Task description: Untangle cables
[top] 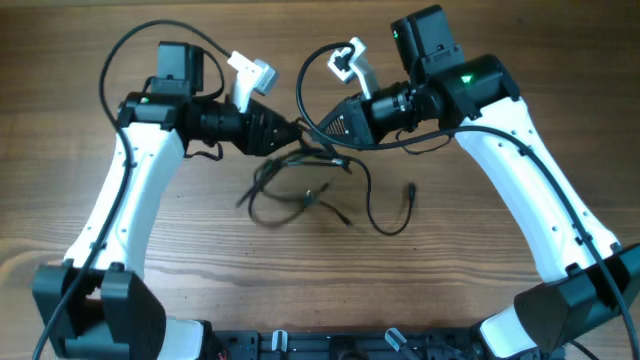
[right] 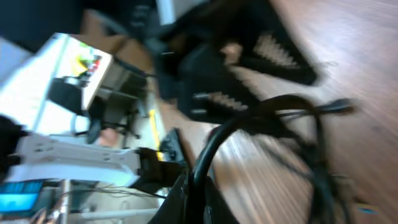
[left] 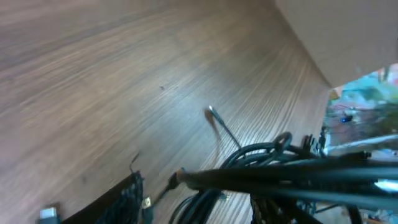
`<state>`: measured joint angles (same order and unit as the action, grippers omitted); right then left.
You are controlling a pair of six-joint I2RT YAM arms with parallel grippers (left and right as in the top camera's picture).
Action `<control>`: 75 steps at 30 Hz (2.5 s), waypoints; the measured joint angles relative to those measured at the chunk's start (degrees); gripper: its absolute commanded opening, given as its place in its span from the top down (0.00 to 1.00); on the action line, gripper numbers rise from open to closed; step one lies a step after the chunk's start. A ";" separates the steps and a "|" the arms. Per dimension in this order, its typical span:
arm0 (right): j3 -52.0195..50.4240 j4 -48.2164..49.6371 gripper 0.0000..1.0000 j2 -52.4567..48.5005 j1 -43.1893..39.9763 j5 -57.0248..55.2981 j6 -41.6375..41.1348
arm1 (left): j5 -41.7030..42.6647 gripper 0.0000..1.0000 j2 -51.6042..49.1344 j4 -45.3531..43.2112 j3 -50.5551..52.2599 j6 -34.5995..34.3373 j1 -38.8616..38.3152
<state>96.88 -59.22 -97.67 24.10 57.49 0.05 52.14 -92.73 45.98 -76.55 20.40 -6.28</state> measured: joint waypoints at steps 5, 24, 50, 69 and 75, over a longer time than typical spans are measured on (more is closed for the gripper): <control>0.00 0.15 0.96 0.00 -0.04 8.20 -0.07 | 0.94 0.58 -1.95 -12.07 0.11 -10.49 -2.75; -0.15 4.13 0.96 -2.21 -1.55 -7.10 -24.17 | -28.74 0.96 -1.81 -6.82 -0.33 -67.06 -8.07; -0.04 -1.62 0.94 -2.19 -4.33 -30.77 -14.21 | -25.59 0.53 8.07 3.06 -0.79 -51.08 -6.21; -0.04 -2.01 0.33 -2.19 -4.33 -36.59 -18.82 | -32.48 0.33 -10.78 2.36 -0.76 -54.71 -15.52; -0.04 -2.95 0.33 -2.19 -6.54 -39.45 -17.99 | -32.79 0.39 -12.85 -1.73 -0.76 -43.17 -17.03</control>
<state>96.84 -62.17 -99.85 17.56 18.04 -17.93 19.35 -105.58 44.25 -77.32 -22.76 -23.31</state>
